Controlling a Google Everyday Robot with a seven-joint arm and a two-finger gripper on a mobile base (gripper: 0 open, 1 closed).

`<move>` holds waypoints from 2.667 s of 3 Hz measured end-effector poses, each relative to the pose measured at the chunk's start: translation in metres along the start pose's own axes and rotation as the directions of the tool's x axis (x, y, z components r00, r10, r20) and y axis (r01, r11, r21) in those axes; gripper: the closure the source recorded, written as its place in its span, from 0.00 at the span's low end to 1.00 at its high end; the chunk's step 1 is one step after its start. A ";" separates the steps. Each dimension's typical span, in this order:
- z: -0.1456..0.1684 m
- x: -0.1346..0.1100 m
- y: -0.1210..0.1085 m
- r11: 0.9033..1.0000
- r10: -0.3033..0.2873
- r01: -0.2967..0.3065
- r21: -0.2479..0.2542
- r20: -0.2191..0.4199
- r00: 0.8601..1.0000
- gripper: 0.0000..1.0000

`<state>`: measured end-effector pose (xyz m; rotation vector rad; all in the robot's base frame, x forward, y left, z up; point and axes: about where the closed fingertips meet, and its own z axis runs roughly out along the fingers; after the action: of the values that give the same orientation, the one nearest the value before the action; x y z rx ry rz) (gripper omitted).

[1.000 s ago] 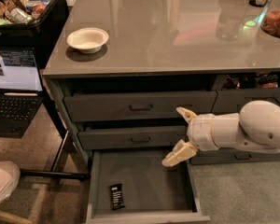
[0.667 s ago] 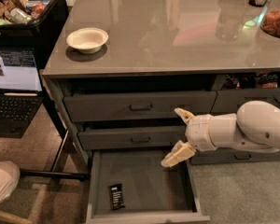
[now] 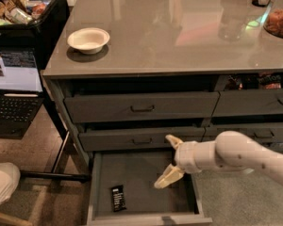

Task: Pick rxbar chocolate from bottom drawer and place on counter

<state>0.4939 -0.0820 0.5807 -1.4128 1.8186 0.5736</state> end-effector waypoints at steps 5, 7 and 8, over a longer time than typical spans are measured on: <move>0.223 0.131 0.030 0.999 0.041 -0.036 -0.037 0.134 0.990 0.00; 0.283 0.173 0.007 0.996 0.055 -0.047 -0.082 0.096 0.994 0.00; 0.330 0.203 0.001 0.988 0.073 -0.060 -0.141 0.084 0.994 0.00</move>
Offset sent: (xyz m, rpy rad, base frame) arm 0.0226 0.0927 -0.2678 0.1881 -0.0314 -0.0169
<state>0.5643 0.0347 0.2181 -1.3980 1.7888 0.7987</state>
